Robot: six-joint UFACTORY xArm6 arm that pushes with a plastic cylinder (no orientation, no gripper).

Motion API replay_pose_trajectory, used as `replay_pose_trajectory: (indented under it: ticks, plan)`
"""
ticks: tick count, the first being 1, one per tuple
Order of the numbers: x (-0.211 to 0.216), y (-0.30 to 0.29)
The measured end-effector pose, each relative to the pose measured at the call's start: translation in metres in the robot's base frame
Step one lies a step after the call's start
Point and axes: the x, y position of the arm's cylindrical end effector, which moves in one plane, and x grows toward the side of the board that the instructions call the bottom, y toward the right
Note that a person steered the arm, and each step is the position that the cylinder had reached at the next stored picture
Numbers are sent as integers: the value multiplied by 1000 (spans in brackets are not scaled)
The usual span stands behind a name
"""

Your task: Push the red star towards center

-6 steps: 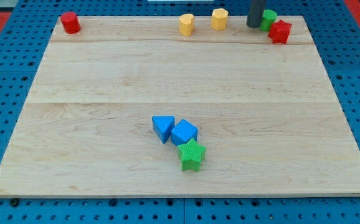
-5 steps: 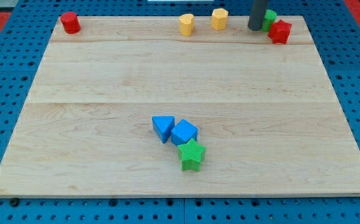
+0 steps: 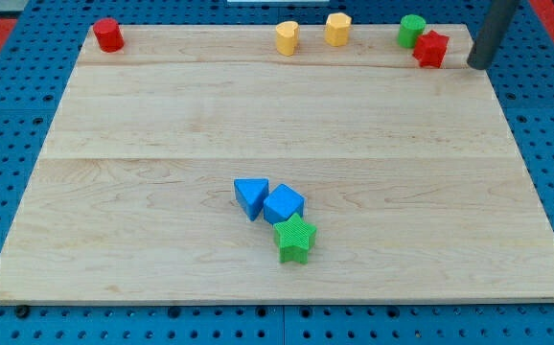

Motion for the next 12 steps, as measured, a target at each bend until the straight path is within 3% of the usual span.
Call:
replay_pose_trajectory:
  ticks: [1,2,4,6,8,10,12]
  plan:
    - [-40,-6]
    - [-37,-33]
    - [6,-89]
    - [7,-84]
    - [42,-96]
    - [69,-163]
    - [49,-254]
